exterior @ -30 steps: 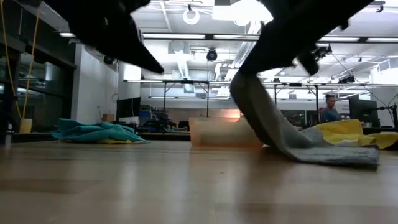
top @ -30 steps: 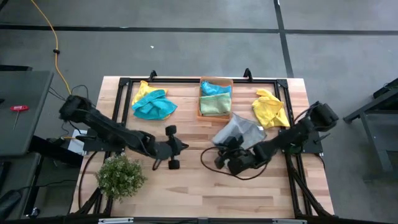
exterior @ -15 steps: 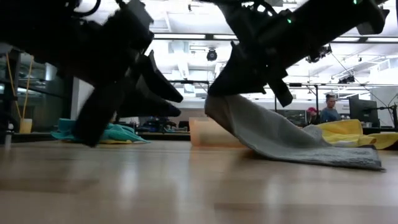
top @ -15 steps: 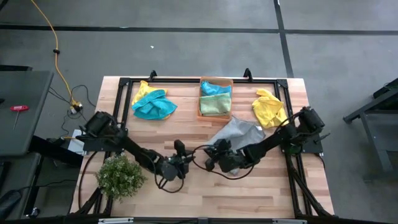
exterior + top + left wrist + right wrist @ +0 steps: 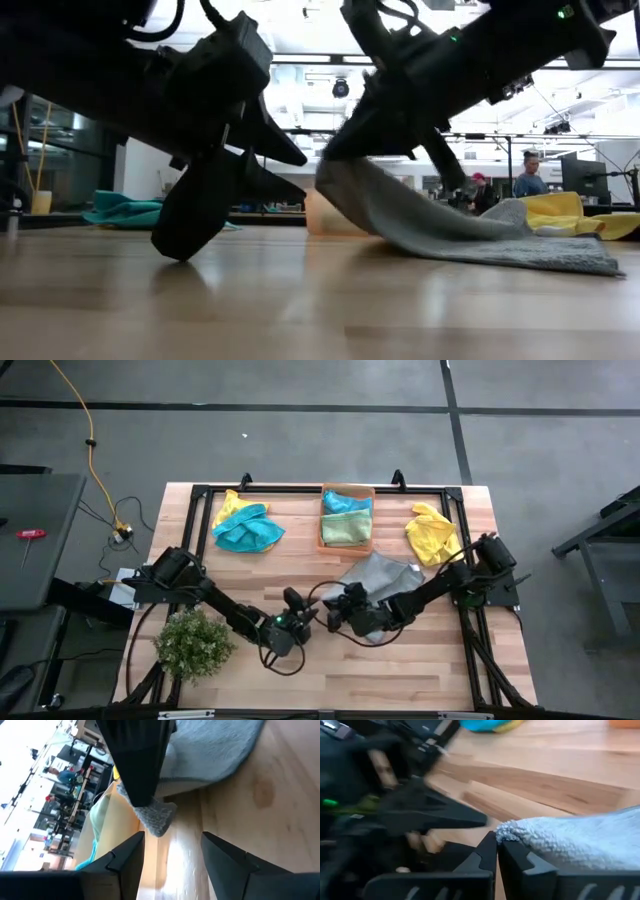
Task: Fold microfiber towels
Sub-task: Fold the gray microfiber cloth
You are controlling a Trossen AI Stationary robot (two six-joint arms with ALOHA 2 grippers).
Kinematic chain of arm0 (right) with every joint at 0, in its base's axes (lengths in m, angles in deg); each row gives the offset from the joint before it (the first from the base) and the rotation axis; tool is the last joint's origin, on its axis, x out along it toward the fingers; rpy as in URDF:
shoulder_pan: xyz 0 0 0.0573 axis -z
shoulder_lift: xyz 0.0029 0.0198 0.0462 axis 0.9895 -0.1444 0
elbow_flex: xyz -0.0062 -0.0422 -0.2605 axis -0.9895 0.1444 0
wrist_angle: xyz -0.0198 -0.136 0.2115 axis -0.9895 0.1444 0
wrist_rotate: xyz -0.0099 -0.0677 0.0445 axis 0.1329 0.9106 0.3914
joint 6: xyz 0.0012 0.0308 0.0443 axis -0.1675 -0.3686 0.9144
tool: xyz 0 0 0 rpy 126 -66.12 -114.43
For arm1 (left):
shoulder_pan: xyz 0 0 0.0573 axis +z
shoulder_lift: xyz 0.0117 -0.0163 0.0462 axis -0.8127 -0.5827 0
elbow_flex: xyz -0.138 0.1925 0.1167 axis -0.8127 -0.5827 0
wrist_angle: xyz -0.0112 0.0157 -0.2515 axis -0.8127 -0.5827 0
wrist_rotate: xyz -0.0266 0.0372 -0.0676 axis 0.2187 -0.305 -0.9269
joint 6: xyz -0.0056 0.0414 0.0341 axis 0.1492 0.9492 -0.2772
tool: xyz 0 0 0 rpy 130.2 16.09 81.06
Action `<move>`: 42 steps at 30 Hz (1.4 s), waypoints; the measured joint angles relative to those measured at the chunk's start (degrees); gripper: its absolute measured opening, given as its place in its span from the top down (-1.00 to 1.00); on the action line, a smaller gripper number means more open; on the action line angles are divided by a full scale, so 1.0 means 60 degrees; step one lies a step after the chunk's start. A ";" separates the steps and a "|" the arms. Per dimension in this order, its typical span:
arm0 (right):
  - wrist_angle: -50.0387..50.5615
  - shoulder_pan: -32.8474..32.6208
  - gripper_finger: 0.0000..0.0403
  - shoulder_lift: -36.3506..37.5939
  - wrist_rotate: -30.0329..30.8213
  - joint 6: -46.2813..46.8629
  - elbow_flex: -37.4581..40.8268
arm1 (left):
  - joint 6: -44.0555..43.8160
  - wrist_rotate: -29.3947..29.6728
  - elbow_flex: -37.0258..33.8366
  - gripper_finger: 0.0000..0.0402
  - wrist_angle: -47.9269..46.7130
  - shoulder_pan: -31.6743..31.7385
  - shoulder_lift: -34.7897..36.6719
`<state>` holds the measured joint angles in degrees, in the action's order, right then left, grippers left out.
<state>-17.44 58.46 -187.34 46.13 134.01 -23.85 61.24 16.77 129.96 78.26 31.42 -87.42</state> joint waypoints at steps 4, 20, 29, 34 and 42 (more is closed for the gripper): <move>-0.0476 0.0060 0.94 -0.0014 -0.0186 -0.0841 -0.0006 | -0.0261 0.0339 0.0000 0.07 -0.0033 -0.0020 0.0004; -0.1011 0.0064 0.21 0.0036 -0.0440 -0.1930 -0.0006 | -0.3484 -0.1350 -0.0006 0.07 -0.0411 0.0589 -0.0129; -0.2265 0.0005 0.16 0.0065 -0.0830 -0.3962 -0.0009 | -0.3920 -0.1264 0.0000 0.07 -0.0361 0.0834 -0.0240; -0.1042 -0.0034 0.16 0.0029 -0.1068 -0.3284 0.0008 | -0.3990 -0.0901 0.0004 0.07 -0.0502 0.0667 -0.0240; -0.0118 -0.0027 0.16 0.0028 -0.1373 -0.2615 0.0009 | -0.3929 0.0299 0.0001 0.07 -0.0634 0.0260 -0.0251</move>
<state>-18.15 58.30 -187.17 37.89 118.32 -23.80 37.66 18.56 129.97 74.46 32.98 -88.92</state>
